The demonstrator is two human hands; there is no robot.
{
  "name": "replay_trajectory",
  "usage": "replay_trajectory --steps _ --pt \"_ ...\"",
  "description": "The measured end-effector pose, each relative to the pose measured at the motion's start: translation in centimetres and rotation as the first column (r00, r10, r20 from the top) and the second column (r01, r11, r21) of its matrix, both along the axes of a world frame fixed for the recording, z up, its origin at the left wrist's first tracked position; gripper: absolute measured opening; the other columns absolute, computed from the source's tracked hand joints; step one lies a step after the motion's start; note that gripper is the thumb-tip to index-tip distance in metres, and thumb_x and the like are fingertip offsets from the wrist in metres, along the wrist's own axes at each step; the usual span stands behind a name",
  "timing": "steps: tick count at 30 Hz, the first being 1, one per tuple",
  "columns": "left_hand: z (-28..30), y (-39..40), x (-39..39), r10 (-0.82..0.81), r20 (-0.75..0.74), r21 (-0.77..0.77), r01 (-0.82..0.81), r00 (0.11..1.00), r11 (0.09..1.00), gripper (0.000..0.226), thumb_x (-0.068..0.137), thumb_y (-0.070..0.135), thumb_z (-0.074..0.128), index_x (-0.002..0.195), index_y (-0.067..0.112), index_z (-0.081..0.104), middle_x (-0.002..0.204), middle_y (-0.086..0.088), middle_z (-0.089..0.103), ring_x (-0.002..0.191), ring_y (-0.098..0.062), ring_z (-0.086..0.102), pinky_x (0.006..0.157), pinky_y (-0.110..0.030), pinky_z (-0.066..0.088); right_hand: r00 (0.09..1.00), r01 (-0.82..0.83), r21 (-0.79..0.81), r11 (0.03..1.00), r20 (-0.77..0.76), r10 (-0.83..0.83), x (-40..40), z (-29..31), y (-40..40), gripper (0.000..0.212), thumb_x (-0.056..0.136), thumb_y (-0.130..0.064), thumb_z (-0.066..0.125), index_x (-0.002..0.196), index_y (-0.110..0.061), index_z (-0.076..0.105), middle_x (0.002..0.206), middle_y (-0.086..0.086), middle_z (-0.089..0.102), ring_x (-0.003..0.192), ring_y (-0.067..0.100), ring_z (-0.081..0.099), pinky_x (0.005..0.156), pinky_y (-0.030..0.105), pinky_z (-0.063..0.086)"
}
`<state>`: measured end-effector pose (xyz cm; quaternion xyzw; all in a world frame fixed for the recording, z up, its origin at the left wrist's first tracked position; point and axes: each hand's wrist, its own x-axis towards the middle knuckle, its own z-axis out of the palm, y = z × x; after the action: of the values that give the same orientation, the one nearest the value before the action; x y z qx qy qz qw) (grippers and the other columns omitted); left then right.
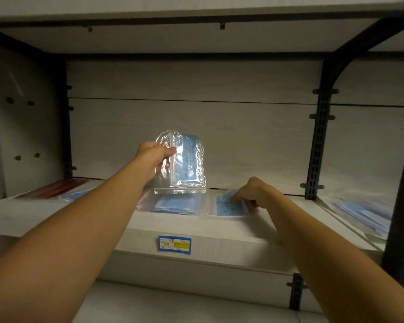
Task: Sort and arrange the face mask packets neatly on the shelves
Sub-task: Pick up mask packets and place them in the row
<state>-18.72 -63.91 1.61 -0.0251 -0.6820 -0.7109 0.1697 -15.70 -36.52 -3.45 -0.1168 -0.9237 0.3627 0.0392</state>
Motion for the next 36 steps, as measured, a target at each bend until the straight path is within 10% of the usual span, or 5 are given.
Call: replay_trajectory --steps 13,17,22,27,36 --pt "-0.3 6.3 0.2 -0.15 0.074 0.036 0.148 0.986 0.988 0.015 0.087 -0.004 0.074 0.086 0.007 0.062 0.073 -0.004 0.065 0.049 -0.008 0.063 0.044 -0.019 0.048 0.982 0.184 0.14 0.973 -0.079 -0.174 1.5 3.1 7.8 0.019 0.091 -0.013 0.071 0.092 0.005 0.066 0.096 0.02 0.074 0.072 0.032 0.068 0.081 0.046 0.062" --pt "-1.7 9.4 -0.4 -0.209 0.161 -0.107 0.227 0.965 0.968 0.013 0.086 -0.003 0.075 0.096 -0.002 0.065 0.078 -0.008 0.068 0.063 -0.015 0.065 0.062 -0.026 0.058 0.969 0.246 0.162 0.956 -0.072 -0.237 2.2 3.1 9.8 0.017 0.091 -0.01 0.07 0.094 0.006 0.067 0.095 0.018 0.074 0.071 0.03 0.07 0.078 0.043 0.063" --pt "-3.6 12.0 -1.3 -0.153 0.212 -0.364 0.223 0.965 0.904 0.032 0.081 0.0 0.081 0.106 -0.011 0.064 0.08 -0.015 0.069 0.061 -0.021 0.067 0.051 -0.027 0.053 0.958 0.286 0.185 0.94 -0.093 -0.273 2.7 2.4 11.3 0.013 0.09 -0.008 0.068 0.09 0.005 0.067 0.088 0.018 0.073 0.079 0.031 0.075 0.068 0.038 0.064" --pt "-3.8 12.9 -0.6 0.054 0.153 -0.853 0.104 0.987 0.512 0.057 0.078 0.031 0.086 0.12 0.003 0.059 0.118 -0.013 0.064 0.104 -0.031 0.066 0.083 -0.036 0.056 0.96 0.279 0.209 0.937 -0.098 -0.264 3.2 1.9 12.2 0.012 0.09 -0.009 0.068 0.088 0.003 0.065 0.089 0.015 0.072 0.069 0.028 0.071 0.063 0.034 0.062" --pt "-5.2 13.8 -0.5 0.236 -0.03 -0.99 -0.061 0.971 0.125 0.061 0.077 0.052 0.081 0.125 0.018 0.063 0.134 -0.01 0.058 0.125 -0.03 0.048 0.084 -0.033 0.043 0.974 0.226 0.248 0.942 -0.055 -0.219 3.1 1.2 12.5 0.025 0.089 -0.023 0.076 0.092 0.0 0.067 0.091 0.012 0.072 0.078 0.025 0.074 0.063 0.032 0.063"
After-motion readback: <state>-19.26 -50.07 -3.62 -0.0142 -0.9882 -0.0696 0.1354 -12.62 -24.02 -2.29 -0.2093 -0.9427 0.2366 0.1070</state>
